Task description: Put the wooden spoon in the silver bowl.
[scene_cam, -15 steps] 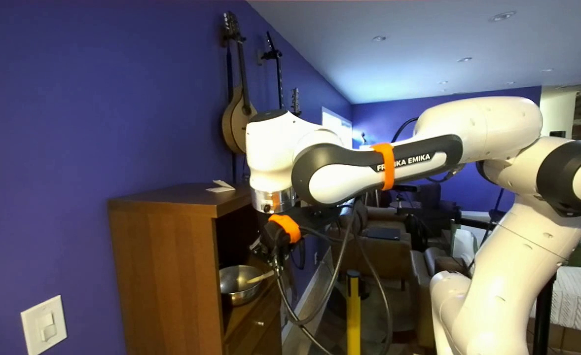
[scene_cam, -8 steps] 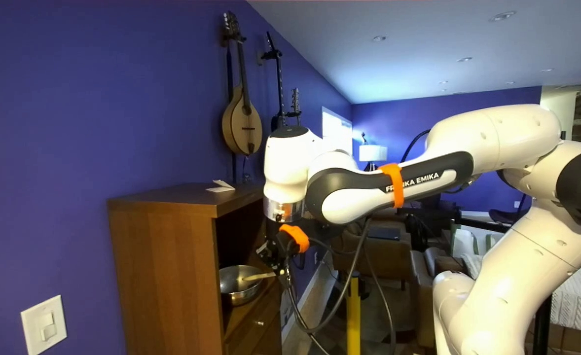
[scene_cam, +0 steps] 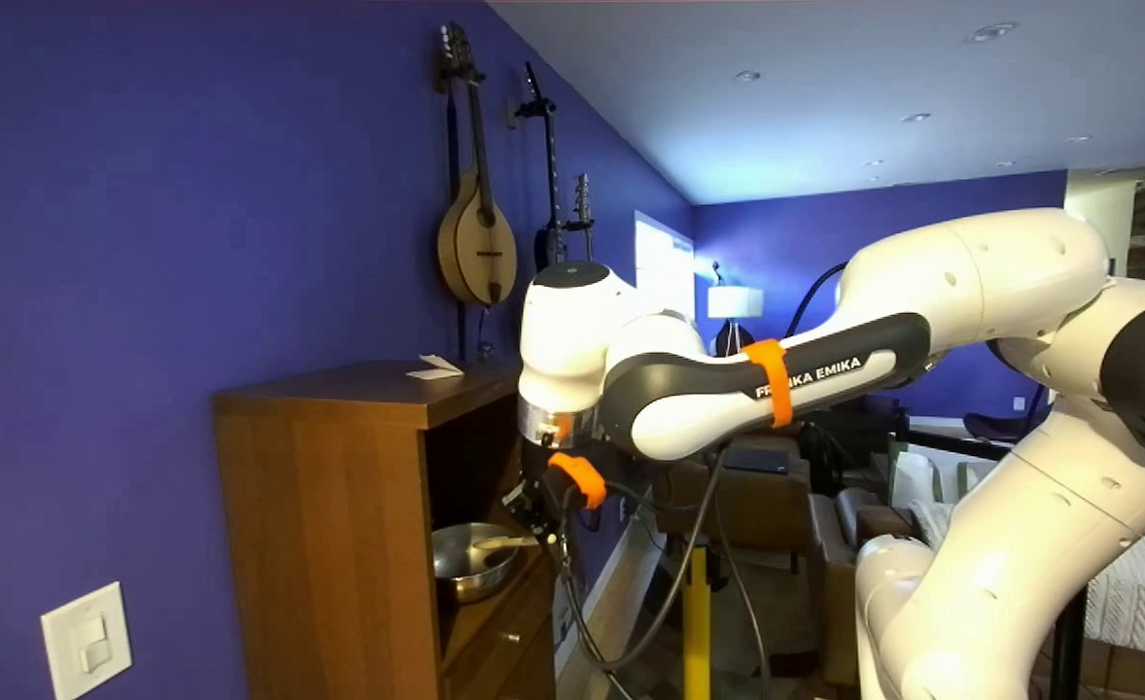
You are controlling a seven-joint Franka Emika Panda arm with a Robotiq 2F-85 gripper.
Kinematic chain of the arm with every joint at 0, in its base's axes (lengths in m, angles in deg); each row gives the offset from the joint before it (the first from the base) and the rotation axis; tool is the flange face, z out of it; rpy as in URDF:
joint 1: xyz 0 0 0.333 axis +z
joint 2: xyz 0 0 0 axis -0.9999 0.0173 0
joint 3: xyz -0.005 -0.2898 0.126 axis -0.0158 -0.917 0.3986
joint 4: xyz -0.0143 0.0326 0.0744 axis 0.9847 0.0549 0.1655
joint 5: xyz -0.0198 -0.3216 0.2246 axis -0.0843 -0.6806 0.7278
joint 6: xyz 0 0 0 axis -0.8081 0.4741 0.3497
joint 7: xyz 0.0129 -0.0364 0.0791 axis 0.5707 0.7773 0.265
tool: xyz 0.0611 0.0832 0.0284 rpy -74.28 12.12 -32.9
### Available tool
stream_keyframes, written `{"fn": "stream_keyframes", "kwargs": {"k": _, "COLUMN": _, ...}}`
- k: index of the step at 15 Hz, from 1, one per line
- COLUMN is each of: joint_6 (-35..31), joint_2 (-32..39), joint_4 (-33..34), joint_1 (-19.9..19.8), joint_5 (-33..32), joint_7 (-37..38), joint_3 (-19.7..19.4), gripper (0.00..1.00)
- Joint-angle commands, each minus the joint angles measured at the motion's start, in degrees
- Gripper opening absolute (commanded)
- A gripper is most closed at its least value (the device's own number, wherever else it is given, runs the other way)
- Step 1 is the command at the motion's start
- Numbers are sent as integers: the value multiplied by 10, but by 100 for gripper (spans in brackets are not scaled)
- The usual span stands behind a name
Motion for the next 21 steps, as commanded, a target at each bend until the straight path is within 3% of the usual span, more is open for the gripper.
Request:
{"fn": "stream_keyframes", "kwargs": {"k": 1, "joint_6": -1, "joint_2": -1, "joint_4": 1, "joint_1": -12, "joint_5": 7, "joint_7": -6, "joint_3": 10, "gripper": 13}}
{"fn": "stream_keyframes", "kwargs": {"k": 2, "joint_6": -1, "joint_2": -1, "joint_4": 1, "joint_1": -12, "joint_5": 7, "joint_7": -6, "joint_3": 10, "gripper": 13}}
{"fn": "stream_keyframes", "kwargs": {"k": 3, "joint_6": -1, "joint_2": -1, "joint_4": 1, "joint_1": -12, "joint_5": 7, "joint_7": -6, "joint_3": 10, "gripper": 3}}
{"fn": "stream_keyframes", "kwargs": {"k": 11, "joint_6": -113, "joint_2": 54, "joint_4": 3, "joint_1": -47, "joint_5": -51, "joint_7": 4, "joint_3": 24, "gripper": 3}}
{"fn": "stream_keyframes", "kwargs": {"k": 21, "joint_6": -179, "joint_2": 124, "joint_4": 1, "joint_1": -66, "joint_5": -87, "joint_7": 1, "joint_3": 13, "gripper": 3}}
